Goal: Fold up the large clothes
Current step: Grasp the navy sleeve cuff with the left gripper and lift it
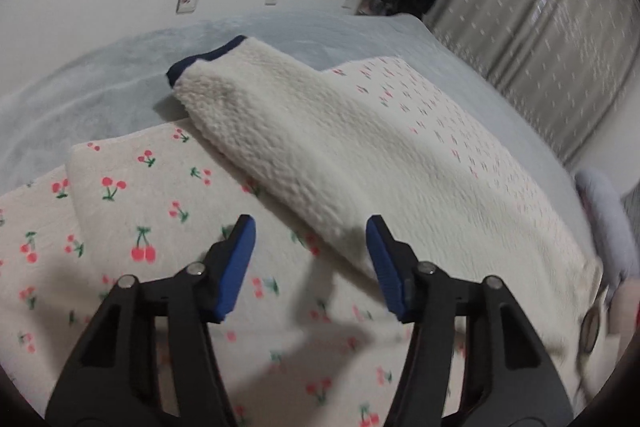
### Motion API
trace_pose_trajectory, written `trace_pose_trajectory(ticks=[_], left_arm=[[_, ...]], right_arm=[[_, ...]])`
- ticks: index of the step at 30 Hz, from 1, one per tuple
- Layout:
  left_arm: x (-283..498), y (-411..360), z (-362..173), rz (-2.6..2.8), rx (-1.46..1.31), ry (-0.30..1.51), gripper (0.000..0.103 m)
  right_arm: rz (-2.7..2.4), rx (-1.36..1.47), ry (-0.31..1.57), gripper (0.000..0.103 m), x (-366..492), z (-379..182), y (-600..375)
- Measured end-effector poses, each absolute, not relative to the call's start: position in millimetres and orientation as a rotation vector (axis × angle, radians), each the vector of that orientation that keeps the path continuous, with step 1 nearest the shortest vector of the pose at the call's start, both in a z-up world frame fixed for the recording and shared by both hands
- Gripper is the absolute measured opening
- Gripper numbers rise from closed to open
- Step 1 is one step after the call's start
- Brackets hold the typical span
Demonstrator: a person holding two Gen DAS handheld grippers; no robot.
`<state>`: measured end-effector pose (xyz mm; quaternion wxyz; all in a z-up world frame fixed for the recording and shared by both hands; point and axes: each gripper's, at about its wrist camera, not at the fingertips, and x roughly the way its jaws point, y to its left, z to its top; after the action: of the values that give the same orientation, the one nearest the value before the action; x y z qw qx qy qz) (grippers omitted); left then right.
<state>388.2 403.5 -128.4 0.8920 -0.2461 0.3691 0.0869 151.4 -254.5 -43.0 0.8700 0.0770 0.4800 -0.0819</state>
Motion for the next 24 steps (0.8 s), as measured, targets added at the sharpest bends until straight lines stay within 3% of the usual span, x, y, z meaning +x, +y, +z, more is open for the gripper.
trace_pose_trajectory(ticks=[4, 5, 6, 16, 24], left_arm=[[398.3, 426.6, -137.4, 0.191, -0.681, 0.719, 0.036], [401.5, 429.1, -138.5, 0.182, -0.709, 0.722, 0.017], [404.3, 429.7, -136.5, 0.183, -0.715, 0.724, 0.013], [385.9, 365.0, -11.9, 0.047, -0.628, 0.508, 0.01], [371.9, 244.1, 99.2, -0.16, -0.533, 0.393, 0.01]], right_arm=[[-0.175, 0.161, 1.014, 0.084, 162.6, -49.8, -252.1], [-0.175, 0.161, 1.015, 0.084, 164.4, -50.6, -251.9], [-0.172, 0.163, 1.014, 0.084, 166.0, -51.0, -251.7], [-0.13, 0.209, 0.952, 0.084, 172.7, -43.6, -255.9], [-0.089, 0.281, 0.89, 0.084, 176.4, -37.4, -273.0]])
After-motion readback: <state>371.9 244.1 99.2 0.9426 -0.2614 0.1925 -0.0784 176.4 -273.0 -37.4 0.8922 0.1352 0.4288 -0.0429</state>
